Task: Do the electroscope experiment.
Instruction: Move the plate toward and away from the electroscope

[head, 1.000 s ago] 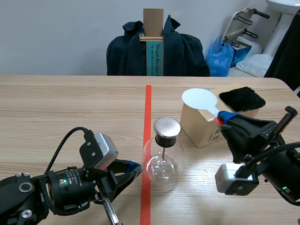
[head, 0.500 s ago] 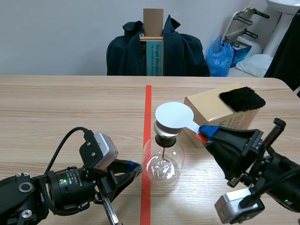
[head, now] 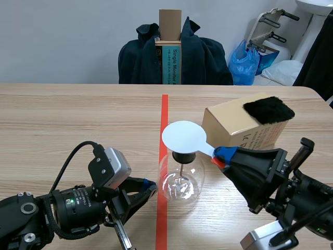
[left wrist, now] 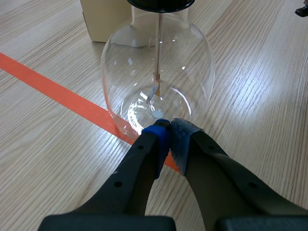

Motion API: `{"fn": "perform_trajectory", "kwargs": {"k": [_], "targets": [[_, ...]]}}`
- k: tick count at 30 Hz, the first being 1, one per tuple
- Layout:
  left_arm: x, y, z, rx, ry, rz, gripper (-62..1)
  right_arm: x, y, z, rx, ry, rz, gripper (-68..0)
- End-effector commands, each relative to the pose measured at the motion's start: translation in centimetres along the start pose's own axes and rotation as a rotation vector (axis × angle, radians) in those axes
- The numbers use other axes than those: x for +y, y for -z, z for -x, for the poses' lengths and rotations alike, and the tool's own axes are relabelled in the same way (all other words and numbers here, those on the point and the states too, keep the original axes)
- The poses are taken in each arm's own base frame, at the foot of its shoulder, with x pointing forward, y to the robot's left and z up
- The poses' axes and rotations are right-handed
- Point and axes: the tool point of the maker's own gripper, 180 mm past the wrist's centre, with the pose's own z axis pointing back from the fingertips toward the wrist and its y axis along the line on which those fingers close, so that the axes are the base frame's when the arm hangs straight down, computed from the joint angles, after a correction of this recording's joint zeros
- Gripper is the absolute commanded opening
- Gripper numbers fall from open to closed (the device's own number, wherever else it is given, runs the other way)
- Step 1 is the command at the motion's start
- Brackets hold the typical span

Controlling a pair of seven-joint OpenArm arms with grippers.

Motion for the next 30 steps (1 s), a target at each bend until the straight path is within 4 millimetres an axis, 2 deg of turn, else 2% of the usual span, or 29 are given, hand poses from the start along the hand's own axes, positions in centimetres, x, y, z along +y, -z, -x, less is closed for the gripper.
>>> {"fn": "perform_trajectory", "kwargs": {"k": [1, 12, 30], "targets": [[0.3, 0.2, -1.1, -0.037, 0.002, -0.007, -58.2, -0.4, -0.3, 0.6, 0.010, -0.015, 0.008, -66.7], [0.4, 0.2, -1.2, -0.039, 0.005, -0.008, -58.2, -0.4, -0.3, 1.2, 0.044, -0.014, 0.008, -66.7], [0.5, 0.2, -1.3, -0.047, 0.005, -0.008, -58.2, -0.8, -1.9, 7.3, 0.379, -0.013, 0.019, -66.7]]}}
